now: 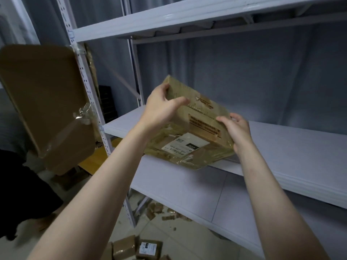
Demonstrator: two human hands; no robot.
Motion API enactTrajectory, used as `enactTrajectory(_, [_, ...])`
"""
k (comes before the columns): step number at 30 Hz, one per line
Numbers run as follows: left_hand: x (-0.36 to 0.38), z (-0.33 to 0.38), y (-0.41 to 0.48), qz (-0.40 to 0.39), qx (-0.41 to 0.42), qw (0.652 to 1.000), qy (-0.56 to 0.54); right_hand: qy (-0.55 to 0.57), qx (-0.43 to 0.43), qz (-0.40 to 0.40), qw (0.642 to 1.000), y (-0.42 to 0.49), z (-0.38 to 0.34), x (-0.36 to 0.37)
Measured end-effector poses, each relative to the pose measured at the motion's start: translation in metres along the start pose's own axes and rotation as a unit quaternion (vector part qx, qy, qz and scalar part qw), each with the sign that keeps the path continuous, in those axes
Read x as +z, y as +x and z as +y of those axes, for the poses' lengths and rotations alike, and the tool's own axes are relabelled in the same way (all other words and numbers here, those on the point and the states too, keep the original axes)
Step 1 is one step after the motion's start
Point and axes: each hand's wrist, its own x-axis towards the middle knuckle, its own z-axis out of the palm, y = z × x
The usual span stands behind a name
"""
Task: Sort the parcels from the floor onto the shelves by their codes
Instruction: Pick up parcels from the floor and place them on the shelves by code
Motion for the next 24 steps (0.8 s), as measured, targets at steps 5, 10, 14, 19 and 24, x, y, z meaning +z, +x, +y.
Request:
enactTrajectory(5, [0.032, 0.01, 0.017, -0.047, 0.089, 0.99, 0.1, 0.032, 0.042, 0.022, 0.998, 0.017, 0.028, -0.014])
enactTrajectory(10, [0.054, 0.021, 0.038, -0.034, 0.113, 0.977, 0.176, -0.038, -0.037, 0.053, 0.997, 0.025, 0.029, -0.019])
enactTrajectory(14, [0.075, 0.029, 0.052, -0.091, 0.109, 0.967, 0.209, -0.087, -0.219, -0.069, 0.969, 0.017, -0.004, -0.025])
enactTrajectory(19, [0.1, 0.033, 0.056, -0.112, 0.126, 0.959, 0.227, -0.225, -0.296, -0.214, 0.903, 0.019, -0.04, -0.025])
enactTrajectory(24, [0.114, 0.032, 0.063, -0.066, 0.157, 0.956, 0.241, -0.202, -0.295, -0.221, 0.907, 0.043, -0.042, -0.028])
